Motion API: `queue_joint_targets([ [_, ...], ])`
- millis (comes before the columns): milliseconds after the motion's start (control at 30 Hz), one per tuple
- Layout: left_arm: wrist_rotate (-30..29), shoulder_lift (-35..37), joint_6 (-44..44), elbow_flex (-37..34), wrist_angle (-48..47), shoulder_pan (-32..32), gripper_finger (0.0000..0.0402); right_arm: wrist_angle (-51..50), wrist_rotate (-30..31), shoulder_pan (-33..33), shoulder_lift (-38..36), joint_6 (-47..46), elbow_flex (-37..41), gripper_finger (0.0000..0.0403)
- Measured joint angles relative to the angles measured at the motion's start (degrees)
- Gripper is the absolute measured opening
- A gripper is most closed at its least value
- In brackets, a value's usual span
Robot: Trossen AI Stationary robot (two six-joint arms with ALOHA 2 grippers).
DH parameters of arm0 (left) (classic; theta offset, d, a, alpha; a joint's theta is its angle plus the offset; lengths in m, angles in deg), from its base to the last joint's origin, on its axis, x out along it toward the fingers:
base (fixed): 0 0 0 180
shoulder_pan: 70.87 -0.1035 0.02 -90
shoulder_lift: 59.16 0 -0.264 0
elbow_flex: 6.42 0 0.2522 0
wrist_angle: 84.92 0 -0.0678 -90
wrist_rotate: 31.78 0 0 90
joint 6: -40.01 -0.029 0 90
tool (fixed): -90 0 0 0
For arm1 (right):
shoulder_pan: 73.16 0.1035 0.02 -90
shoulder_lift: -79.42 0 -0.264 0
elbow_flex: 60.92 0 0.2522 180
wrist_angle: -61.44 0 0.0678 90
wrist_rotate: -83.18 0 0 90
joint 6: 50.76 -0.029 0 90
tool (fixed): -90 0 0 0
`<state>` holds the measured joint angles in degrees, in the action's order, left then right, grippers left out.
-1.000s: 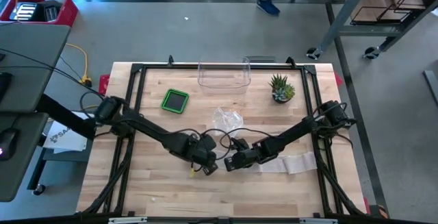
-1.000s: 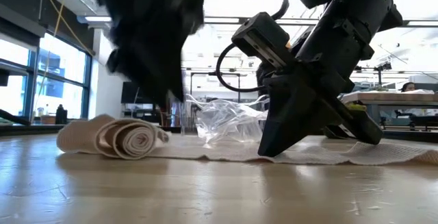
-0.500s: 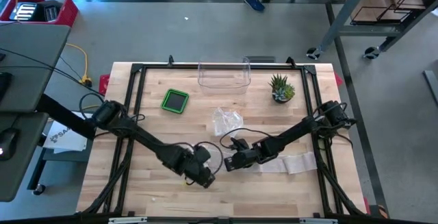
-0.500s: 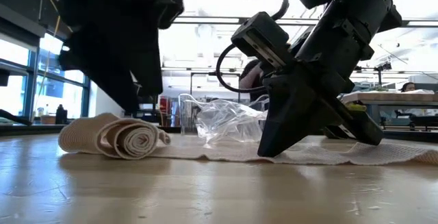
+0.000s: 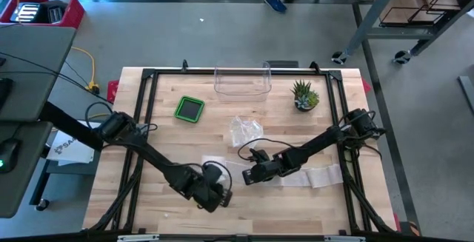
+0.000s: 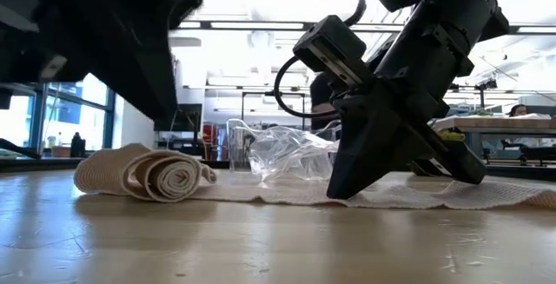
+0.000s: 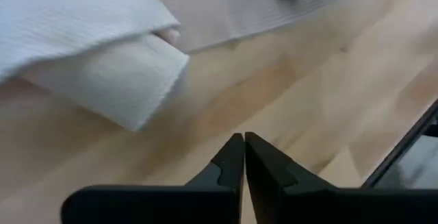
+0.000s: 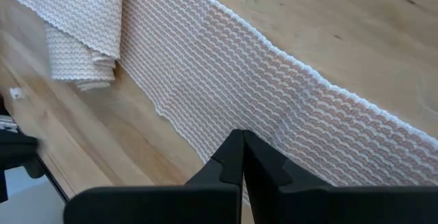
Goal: Roll bandage
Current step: Roll the bandage
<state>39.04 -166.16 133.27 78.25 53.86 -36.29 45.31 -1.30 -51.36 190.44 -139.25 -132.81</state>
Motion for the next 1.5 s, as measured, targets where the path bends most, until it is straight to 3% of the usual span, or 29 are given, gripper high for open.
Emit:
queue_joint_targets([
  [200, 4.3, -3.7, 5.5, -1.4, 5.5, -0.4, 0.0001, 0.1, -1.1, 0.0, 0.0, 0.0, 0.0, 0.0000],
  [800, 1.7, -4.0, 16.6, -1.4, -6.8, -0.8, 0.0000, 0.1, -2.0, 0.3, 0.0, 0.5, 0.0, 0.0000],
  [1000, 1.8, -3.7, 15.9, -1.3, 0.2, -0.8, 0.0000, 0.0, -2.0, 0.3, 0.0, 1.1, 0.0, 0.0000],
  [1233, 0.0, -3.8, 23.6, -2.1, -0.6, -1.1, 0.0000, 0.0, -2.1, 0.3, 0.0, 1.4, 0.0, 0.0000],
  [1500, -2.5, -3.6, 31.5, -7.8, 6.8, -2.7, 0.0000, 0.0, -2.1, 0.3, 0.0, 1.6, 0.0, 0.0000],
])
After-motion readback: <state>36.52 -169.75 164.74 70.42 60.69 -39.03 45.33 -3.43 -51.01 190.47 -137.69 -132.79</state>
